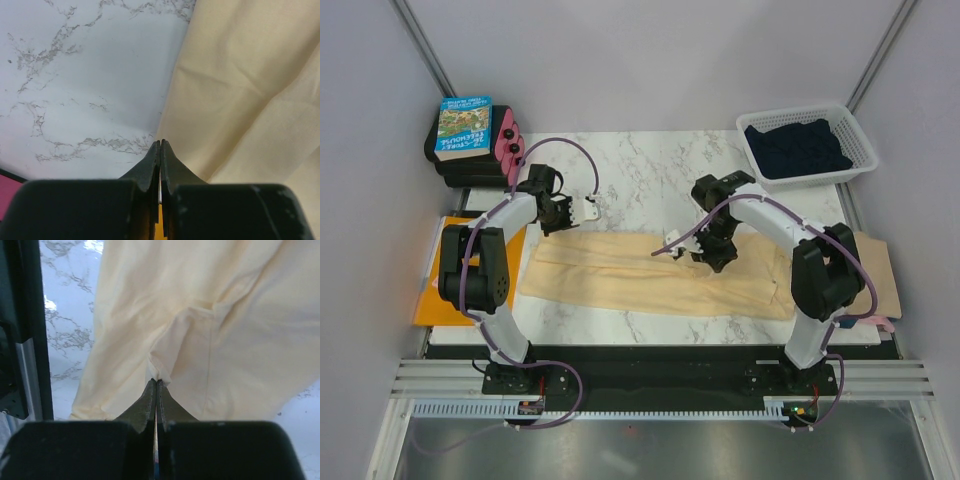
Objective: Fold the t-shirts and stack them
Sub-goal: Fold the other side of the tshirt into a rectangle
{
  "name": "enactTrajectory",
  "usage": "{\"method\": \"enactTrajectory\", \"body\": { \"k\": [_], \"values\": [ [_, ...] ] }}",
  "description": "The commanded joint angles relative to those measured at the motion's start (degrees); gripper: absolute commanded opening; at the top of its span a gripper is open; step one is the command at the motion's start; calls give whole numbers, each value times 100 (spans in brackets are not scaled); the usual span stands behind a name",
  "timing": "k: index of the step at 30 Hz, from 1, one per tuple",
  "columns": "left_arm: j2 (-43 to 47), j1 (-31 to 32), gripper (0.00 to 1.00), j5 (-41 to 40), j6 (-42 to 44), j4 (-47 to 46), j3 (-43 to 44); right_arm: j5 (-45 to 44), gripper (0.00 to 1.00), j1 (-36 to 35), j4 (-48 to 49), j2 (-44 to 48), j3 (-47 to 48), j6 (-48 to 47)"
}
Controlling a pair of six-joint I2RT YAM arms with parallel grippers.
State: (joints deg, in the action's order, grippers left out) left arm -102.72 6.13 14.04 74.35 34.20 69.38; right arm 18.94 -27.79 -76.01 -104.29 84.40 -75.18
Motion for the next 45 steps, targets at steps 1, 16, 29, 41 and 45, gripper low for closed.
{"method": "enactTrajectory", "body": {
  "k": [1,16,29,41,45],
  "values": [
    [59,11,3,99,133,26,66,338,0,-332,-758,549,-222,12],
    [129,20,4,99,308,35,40,216,45,-1343,-767,1227,-1083,399],
    [182,134,2,309,168,34,76,-285,19,-598,1060,990,-872,1522],
    [393,239,2,363,247,421,-276,-892,0,292,2344,-196,-679,1559],
    [323,239,2,222,186,413,-382,-901,0,318,2626,-434,-732,1620]
  ]
}}
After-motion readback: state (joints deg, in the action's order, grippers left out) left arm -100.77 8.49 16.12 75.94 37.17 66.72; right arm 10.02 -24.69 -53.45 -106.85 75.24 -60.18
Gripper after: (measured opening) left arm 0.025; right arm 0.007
